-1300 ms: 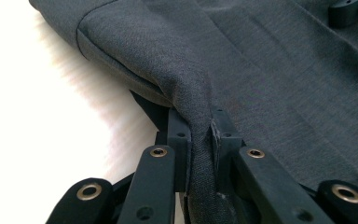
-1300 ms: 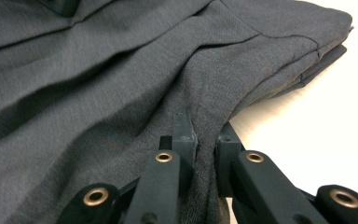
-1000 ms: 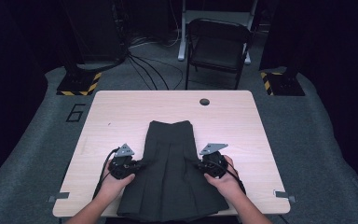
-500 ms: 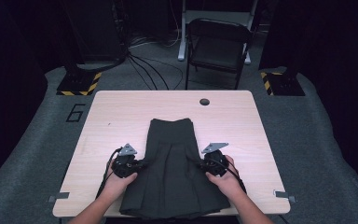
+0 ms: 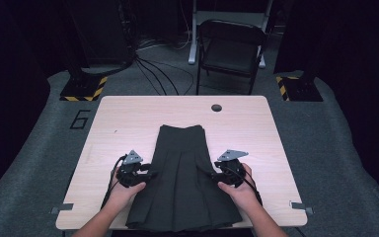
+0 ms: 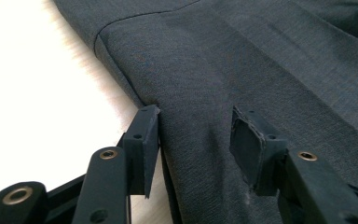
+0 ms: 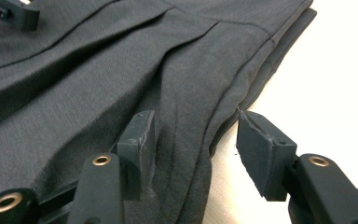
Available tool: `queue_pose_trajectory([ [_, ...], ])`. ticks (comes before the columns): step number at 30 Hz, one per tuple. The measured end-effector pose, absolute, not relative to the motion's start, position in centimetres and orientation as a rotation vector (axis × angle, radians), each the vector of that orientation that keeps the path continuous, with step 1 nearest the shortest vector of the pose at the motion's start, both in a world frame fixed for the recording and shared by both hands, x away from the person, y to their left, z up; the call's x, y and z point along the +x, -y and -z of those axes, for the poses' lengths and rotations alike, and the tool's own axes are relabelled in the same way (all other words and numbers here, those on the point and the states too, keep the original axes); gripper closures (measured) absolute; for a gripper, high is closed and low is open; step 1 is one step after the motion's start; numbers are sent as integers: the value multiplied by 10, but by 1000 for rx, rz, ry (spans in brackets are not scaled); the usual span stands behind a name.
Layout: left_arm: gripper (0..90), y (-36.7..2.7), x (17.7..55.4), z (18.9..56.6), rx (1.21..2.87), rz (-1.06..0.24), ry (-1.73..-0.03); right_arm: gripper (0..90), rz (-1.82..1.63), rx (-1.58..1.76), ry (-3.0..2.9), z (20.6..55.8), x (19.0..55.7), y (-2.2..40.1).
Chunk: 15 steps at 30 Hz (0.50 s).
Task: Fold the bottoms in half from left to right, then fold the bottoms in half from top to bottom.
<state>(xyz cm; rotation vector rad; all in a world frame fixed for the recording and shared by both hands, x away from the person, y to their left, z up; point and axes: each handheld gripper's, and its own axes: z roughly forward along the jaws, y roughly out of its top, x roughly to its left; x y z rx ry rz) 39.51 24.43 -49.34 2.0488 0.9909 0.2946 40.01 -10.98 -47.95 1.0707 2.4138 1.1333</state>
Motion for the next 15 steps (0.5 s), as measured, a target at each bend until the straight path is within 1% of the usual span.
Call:
queue_pose_trajectory([
  [10, 477, -249, 396, 492, 2038, -301, -989, 462, -1185, 1084, -2371, 476, 403, 116],
  [15, 475, -249, 397, 494, 2036, -291, -993, 456, -1200, 1099, -2358, 475, 404, 118],
])
